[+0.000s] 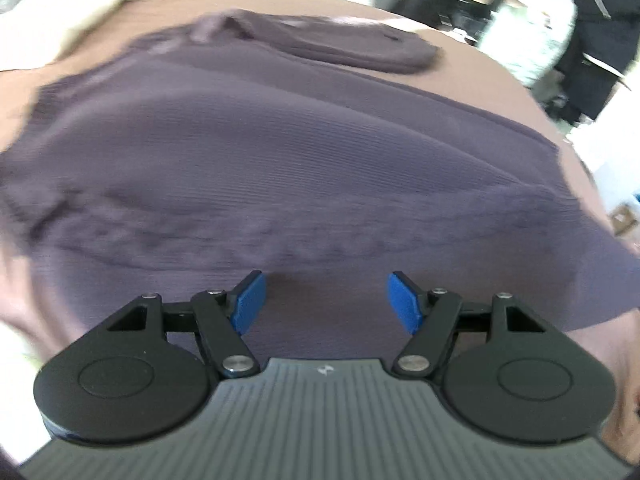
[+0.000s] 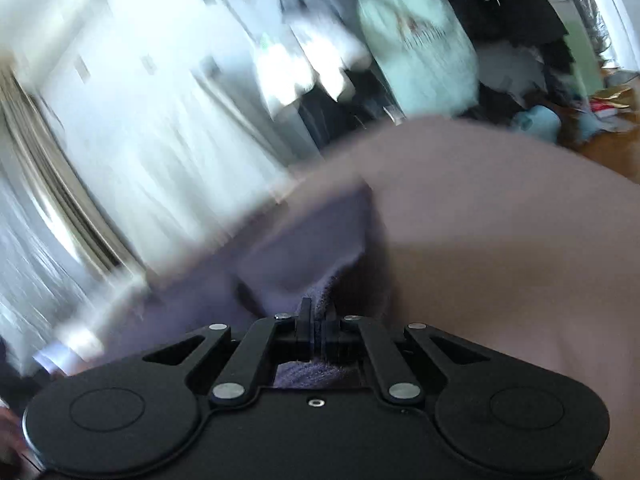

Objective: Fold clothes

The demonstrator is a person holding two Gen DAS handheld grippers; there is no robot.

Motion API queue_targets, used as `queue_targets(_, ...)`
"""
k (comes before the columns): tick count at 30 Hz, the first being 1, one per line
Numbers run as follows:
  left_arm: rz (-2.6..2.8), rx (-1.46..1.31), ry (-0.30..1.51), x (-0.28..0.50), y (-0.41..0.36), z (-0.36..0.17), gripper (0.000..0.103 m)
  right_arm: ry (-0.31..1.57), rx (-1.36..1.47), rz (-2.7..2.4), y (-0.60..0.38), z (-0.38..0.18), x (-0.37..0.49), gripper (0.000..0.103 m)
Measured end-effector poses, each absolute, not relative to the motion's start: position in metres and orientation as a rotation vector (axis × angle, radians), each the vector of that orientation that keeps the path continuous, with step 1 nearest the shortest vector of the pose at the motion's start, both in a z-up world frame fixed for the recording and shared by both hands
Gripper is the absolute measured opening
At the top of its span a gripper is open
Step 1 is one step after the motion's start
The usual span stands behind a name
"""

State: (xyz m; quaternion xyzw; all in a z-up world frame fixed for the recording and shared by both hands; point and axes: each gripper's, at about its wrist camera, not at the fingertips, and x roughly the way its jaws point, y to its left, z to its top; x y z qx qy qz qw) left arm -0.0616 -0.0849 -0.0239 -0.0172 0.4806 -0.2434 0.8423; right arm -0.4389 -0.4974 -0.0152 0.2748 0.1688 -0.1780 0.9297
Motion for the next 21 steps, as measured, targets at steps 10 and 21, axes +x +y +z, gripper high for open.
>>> queue_targets(10,-0.188,-0.188,1.063,-0.029,0.034,-0.017,0.067,0.618,0.23,-0.556,-0.459,-0.037,-0.403,0.004)
queue_targets(21,-0.186,-0.492,1.114,0.001,0.09,-0.053,0.07,0.643,0.339,-0.611,-0.47,-0.03,-0.393,0.011)
